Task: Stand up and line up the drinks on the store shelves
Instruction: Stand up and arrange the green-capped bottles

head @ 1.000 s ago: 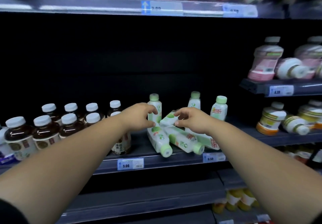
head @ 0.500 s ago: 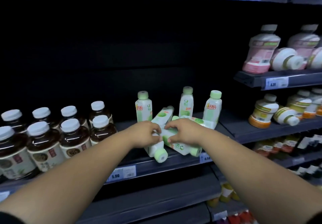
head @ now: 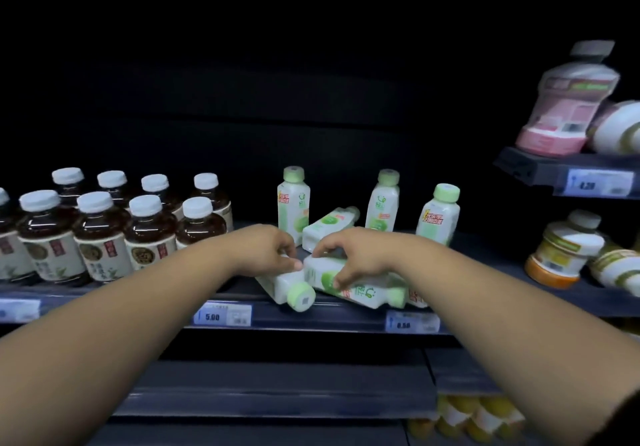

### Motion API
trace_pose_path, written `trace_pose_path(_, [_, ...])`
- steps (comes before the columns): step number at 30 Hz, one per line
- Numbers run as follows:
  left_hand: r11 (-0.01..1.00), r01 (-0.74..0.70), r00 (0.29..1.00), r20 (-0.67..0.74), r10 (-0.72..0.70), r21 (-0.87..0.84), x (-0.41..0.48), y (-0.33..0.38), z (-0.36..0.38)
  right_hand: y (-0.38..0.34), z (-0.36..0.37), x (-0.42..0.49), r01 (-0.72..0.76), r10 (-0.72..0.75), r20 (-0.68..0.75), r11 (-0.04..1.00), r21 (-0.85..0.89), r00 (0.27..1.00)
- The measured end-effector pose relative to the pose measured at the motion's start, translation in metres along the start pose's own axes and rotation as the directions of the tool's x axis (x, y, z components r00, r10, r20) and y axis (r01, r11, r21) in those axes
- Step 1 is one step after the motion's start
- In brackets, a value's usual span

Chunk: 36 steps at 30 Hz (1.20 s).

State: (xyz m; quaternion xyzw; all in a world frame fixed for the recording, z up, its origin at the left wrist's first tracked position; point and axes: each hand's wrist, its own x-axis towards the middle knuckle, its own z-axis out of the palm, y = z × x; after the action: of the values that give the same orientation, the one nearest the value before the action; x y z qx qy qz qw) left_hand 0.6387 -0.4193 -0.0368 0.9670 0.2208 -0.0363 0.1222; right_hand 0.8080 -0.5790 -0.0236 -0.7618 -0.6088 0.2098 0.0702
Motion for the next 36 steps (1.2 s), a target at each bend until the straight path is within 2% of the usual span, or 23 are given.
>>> trace_pose_path(3, [1.0,0.018,1.0,0.02,-0.018,0.023,0.002,0.0,-0.002,0.001,0.0,0.006,0.0,0.0,-0.006,1.0,0.002,1.0])
trace_pose_path(6, [0.999,0.028,0.999,0.025,-0.029,0.022,0.007,-0.002,-0.01,0.007,0.0,0.012,-0.017,0.021,-0.04,0.995,0.095,0.999])
trace_pose_path(9, [0.999,0.015,0.999,-0.045,-0.013,0.039,0.014,-0.004,-0.026,0.013,-0.005,0.017,-0.063,0.086,-0.121,0.982,0.178,0.989])
trace_pose_path(14, [0.999,-0.013,0.972,-0.234,0.024,0.051,0.032,-0.005,-0.059,0.019,-0.016,0.038,-0.125,0.142,-0.184,0.987,0.097,0.973])
trace_pose_path(20, [0.998,0.042,0.93,-0.365,-0.055,-0.043,0.065,-0.005,-0.071,0.019,-0.014,0.067,-0.145,0.144,-0.159,0.989,0.005,0.977])
trace_pose_path(24, [0.998,0.054,0.953,-0.296,-0.064,-0.042,0.083,-0.008,-0.072,0.015,-0.014,0.083,-0.147,0.135,-0.122,0.984,-0.1,0.983])
trace_pose_path(30, [0.999,0.039,0.973,-0.228,-0.038,-0.002,0.086,-0.017,-0.085,0.015,-0.017,0.085,-0.067,0.063,-0.072,0.997,-0.048,0.995])
trace_pose_path(32, [0.998,0.032,0.985,-0.169,-0.024,0.047,0.084,-0.02,-0.094,0.017,-0.019,0.088,-0.058,0.062,-0.078,0.997,0.045,0.995])
trace_pose_path(36, [0.997,0.032,0.995,-0.101,-0.025,0.069,0.08,-0.028,-0.104,0.022,-0.021,0.107,-0.096,0.179,-0.257,0.948,0.304,0.95])
